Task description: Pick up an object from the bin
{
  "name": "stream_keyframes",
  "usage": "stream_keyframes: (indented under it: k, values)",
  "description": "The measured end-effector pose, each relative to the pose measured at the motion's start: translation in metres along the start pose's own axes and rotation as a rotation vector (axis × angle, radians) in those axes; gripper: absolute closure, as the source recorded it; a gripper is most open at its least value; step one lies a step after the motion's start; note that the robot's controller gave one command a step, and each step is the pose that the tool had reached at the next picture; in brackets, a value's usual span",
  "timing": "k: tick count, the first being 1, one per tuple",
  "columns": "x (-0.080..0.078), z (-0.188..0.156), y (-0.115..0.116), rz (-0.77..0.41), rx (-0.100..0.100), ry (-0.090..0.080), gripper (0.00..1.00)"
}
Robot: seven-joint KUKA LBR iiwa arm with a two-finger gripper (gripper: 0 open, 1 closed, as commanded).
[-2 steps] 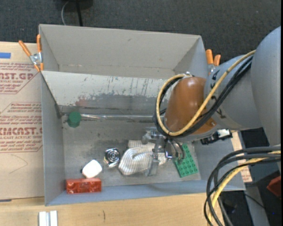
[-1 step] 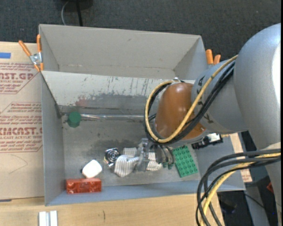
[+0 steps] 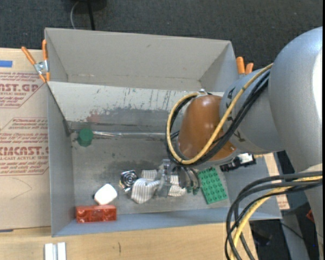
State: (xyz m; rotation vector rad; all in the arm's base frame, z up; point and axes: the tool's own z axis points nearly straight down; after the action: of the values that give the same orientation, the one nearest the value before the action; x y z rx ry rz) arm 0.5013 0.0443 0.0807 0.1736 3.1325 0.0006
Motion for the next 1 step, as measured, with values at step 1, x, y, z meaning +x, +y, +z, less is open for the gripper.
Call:
stream_keyframes:
  k: [1]
  values:
    - [0.0037,-0.0401,-0.0046,-0.040,0.002,0.009,1.00]
